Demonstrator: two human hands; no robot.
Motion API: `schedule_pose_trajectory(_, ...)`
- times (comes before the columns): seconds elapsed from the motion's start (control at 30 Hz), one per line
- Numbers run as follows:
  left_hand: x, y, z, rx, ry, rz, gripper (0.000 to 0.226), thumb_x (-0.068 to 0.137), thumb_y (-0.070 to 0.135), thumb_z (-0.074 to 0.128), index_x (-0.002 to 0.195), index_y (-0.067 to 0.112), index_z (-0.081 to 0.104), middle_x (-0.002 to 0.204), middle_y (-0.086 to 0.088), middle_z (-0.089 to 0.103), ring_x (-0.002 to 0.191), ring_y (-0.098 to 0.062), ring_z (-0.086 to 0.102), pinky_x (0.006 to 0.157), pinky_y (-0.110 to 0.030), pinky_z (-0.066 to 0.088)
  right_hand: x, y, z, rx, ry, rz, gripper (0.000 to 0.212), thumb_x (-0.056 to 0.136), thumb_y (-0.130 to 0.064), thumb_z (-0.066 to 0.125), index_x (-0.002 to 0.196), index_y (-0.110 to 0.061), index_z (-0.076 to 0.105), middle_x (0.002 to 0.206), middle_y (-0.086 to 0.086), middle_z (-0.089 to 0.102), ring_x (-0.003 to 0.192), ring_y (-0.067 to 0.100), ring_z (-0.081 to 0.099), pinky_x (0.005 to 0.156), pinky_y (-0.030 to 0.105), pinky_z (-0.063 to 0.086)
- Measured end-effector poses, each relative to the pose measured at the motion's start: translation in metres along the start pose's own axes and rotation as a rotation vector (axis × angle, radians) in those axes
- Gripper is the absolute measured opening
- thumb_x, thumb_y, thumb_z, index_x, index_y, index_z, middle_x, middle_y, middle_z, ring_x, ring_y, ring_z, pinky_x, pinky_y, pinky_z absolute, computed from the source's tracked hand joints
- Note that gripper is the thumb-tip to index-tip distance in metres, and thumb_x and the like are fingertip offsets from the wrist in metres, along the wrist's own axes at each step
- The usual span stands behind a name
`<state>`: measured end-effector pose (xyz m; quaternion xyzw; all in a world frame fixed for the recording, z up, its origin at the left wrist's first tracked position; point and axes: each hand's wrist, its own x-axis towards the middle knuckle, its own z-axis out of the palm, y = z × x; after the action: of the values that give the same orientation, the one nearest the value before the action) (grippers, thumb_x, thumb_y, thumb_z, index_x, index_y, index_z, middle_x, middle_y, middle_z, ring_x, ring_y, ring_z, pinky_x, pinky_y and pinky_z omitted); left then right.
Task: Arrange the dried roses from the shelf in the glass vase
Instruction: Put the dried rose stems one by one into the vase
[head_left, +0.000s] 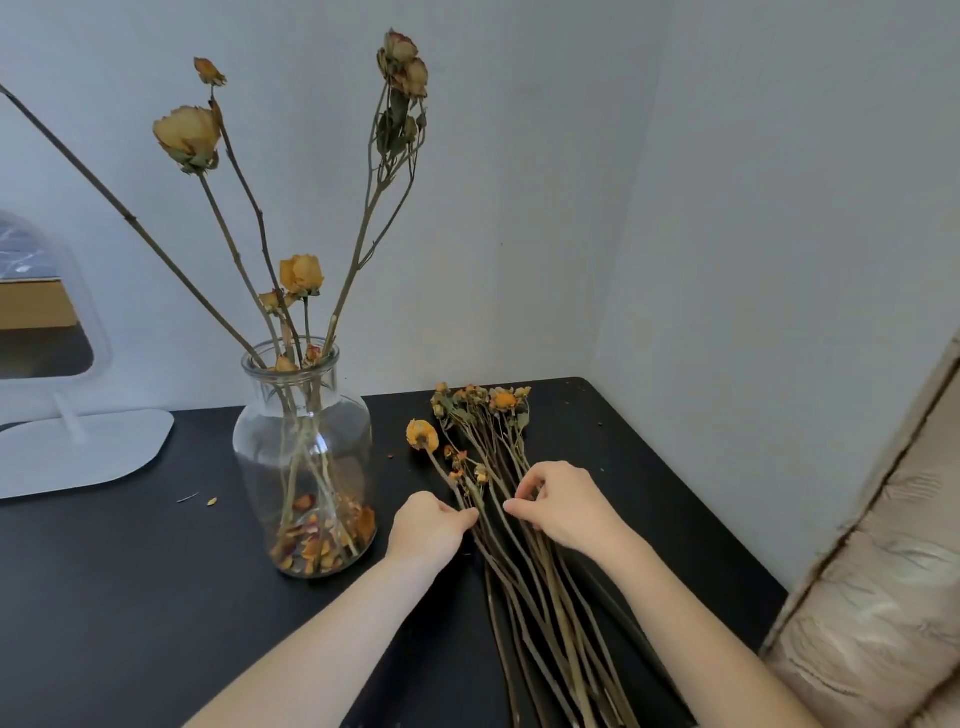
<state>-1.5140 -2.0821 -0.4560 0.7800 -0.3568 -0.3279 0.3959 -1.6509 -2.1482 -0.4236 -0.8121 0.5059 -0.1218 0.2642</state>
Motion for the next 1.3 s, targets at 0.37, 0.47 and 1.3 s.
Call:
schedule_pose_trajectory(0.37,-0.010,0.000,-0.019,0.053,0.065,0.187,0.028,0.093,0.025,0.050,0.071,0.009,0.054,0.063,-0.004,0.050,0.059,-0.018,0.047,0.065,-0.031,0.040,0.008,-0.011,0.004,-0.136,0.049,0.059,0.023,0.083,-0.039,0.065,0.094,-0.019,0.064,0.095,-0.001,0.066,0.085,0.017,0.063,0.074,0.033,0.052)
schedule_pose_trajectory(0.47,-0.014,-0.003,-0.027,0.036,0.080,0.226,0.026,0.095,0.026,0.047,0.075,0.010,0.053,0.061,-0.001,0.048,0.057,-0.015,0.045,0.062,-0.030,0.038,0.011,-0.014,0.004,-0.162,-0.002,0.106,0.024,0.083,-0.036,0.065,0.096,-0.015,0.067,0.095,0.001,0.067,0.085,0.018,0.064,0.073,0.032,0.053)
schedule_pose_trajectory(1.3,-0.059,0.025,-0.075,0.091,0.213,0.557,0.022,0.094,0.031,0.045,0.077,0.020,0.053,0.057,0.003,0.050,0.051,-0.007,0.044,0.054,-0.019,0.036,0.006,-0.037,-0.052,0.634,0.118,-0.041,0.018,0.092,-0.022,0.054,0.086,-0.014,0.069,0.056,-0.004,0.050,0.035,0.000,0.035,0.035,0.011,0.028)
